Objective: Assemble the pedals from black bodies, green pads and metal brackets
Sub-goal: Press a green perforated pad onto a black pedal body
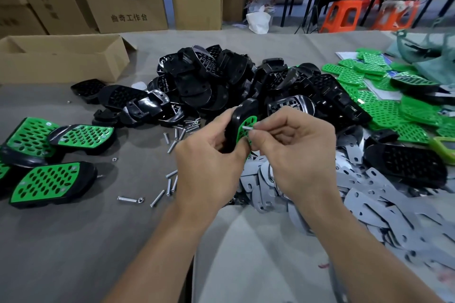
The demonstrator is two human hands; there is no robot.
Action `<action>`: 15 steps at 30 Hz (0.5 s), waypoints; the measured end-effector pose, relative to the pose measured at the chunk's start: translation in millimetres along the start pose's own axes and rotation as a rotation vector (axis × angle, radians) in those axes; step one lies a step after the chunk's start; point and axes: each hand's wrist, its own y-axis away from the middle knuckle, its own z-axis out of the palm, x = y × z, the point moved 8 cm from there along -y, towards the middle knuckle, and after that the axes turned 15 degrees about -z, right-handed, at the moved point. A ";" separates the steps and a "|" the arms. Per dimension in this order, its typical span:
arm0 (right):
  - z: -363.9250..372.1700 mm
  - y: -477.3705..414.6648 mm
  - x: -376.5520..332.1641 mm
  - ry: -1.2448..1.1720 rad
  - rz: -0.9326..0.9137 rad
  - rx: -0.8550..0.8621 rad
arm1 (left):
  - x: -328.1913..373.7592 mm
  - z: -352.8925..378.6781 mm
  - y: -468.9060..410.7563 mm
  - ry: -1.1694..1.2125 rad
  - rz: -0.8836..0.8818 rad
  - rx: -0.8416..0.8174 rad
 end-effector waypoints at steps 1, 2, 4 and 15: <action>0.1 -0.1 -1.3 0.017 -0.007 -0.010 | -0.1 -0.4 1.1 -0.017 0.007 0.021; -0.4 0.2 -1.6 0.041 -0.008 -0.020 | -0.3 -1.0 2.1 -0.044 0.017 0.041; -1.9 1.9 -1.4 0.124 -0.005 -0.032 | -2.2 -1.6 2.6 -0.117 0.031 0.074; 7.1 5.6 -1.3 0.381 0.012 -0.164 | 8.4 -6.3 9.9 -0.284 0.133 0.158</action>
